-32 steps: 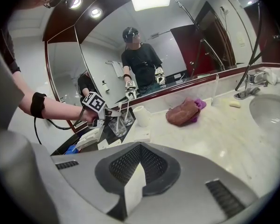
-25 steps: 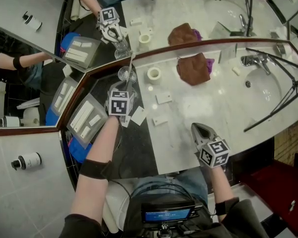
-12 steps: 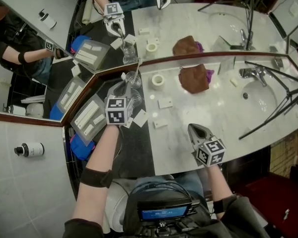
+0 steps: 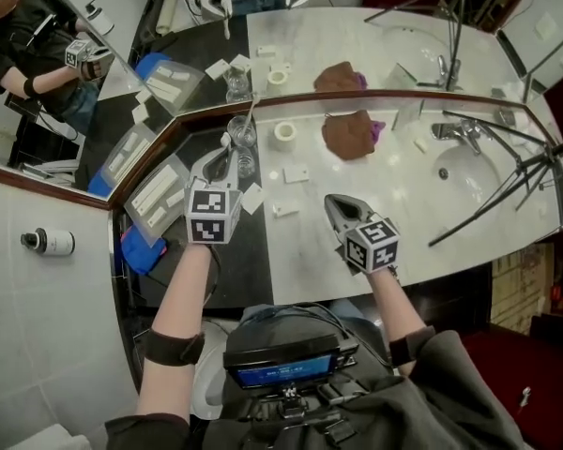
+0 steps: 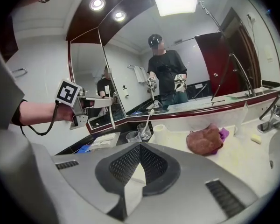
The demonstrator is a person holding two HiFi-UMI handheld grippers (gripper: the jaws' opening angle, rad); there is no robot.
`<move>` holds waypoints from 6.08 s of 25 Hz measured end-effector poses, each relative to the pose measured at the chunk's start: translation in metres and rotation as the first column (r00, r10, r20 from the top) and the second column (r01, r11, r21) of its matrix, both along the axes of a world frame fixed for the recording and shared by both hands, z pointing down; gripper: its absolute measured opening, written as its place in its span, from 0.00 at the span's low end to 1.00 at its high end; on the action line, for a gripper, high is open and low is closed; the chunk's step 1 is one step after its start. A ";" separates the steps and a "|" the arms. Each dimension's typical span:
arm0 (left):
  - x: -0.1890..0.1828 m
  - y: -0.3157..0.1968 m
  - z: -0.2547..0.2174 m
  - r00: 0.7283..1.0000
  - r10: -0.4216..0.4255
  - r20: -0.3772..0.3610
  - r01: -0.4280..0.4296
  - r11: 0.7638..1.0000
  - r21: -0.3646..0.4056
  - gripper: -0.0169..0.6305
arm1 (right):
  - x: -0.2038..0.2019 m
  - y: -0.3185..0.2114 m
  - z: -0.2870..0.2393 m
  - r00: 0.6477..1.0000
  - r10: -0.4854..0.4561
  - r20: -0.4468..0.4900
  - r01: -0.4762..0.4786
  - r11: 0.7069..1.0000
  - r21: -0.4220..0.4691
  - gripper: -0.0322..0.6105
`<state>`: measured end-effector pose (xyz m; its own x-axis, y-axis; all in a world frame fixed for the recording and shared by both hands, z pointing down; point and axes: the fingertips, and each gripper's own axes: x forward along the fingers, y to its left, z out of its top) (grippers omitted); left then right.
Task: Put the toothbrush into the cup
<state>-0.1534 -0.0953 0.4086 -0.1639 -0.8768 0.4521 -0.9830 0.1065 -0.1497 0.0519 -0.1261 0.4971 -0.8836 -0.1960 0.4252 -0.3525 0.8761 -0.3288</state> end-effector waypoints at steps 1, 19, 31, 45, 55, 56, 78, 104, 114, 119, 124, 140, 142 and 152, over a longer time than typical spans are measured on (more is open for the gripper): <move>0.009 0.007 0.006 1.000 0.010 -0.007 -0.010 1.000 -0.026 0.07 | -0.001 0.002 -0.004 1.000 -0.007 0.006 0.007 1.000 0.003 0.07; 0.153 0.091 0.227 0.826 0.557 0.081 -0.396 0.677 -0.620 0.07 | 0.030 0.025 0.019 1.000 0.012 -0.019 -0.013 0.999 -0.045 0.07; 0.168 0.095 0.296 0.712 0.702 -0.005 -0.455 0.457 -0.764 0.07 | 0.070 0.019 0.031 0.994 0.091 -0.054 -0.094 0.994 -0.063 0.07; 0.178 0.099 0.309 0.745 0.663 -0.070 -0.482 0.462 -0.745 0.18 | 0.089 0.024 0.044 0.991 0.116 -0.064 -0.122 0.989 -0.089 0.07; 0.174 0.087 0.261 0.799 0.601 -0.018 -0.462 0.596 -0.657 0.18 | 0.081 0.024 0.040 0.994 0.096 -0.059 -0.101 0.992 -0.081 0.07; 0.174 0.083 0.247 0.808 0.588 -0.012 -0.462 0.622 -0.632 0.18 | 0.079 0.023 0.039 0.994 0.092 -0.057 -0.096 0.992 -0.077 0.07; 0.039 0.141 0.057 0.982 0.053 -0.183 -0.057 0.998 -0.019 0.03 | -0.016 0.028 -0.001 0.999 -0.019 -0.044 0.020 1.000 0.017 0.07; -0.029 0.178 0.077 0.966 -0.121 -0.227 0.129 0.991 0.024 0.03 | -0.049 0.036 0.008 0.995 -0.040 -0.089 0.043 0.999 0.026 0.07; -0.058 0.074 0.083 0.989 0.016 -0.146 -0.025 0.998 -0.063 0.23 | -0.066 0.035 0.015 0.993 -0.063 -0.099 0.069 0.996 0.054 0.07; -0.070 0.009 0.097 0.987 0.101 -0.124 -0.115 0.987 -0.115 0.32 | -0.078 0.035 0.038 0.993 -0.063 -0.101 0.066 0.997 0.030 0.07; -0.075 -0.047 0.119 0.980 0.172 -0.103 -0.188 0.966 -0.177 0.37 | -0.085 0.032 0.054 0.996 -0.040 -0.081 0.040 0.999 -0.005 0.07; -0.083 -0.145 0.183 0.962 0.260 -0.084 -0.274 0.918 -0.289 0.37 | -0.085 0.011 0.084 0.998 0.053 -0.039 -0.055 0.998 -0.044 0.07; -0.085 -0.149 0.187 0.962 0.259 -0.084 -0.272 0.916 -0.296 0.37 | -0.080 0.011 0.088 0.997 0.064 -0.039 -0.065 0.997 -0.048 0.07; -0.093 -0.157 0.193 0.972 0.232 -0.034 -0.231 0.927 -0.294 0.10 | -0.066 0.011 0.093 0.995 0.094 -0.034 -0.096 0.994 -0.054 0.07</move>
<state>-0.2462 -0.2519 0.6015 0.0268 -0.7182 0.6954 -0.9747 -0.1732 -0.1413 -0.0144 -0.1149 0.5899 -0.8481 -0.2539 0.4651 -0.4443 0.8190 -0.3631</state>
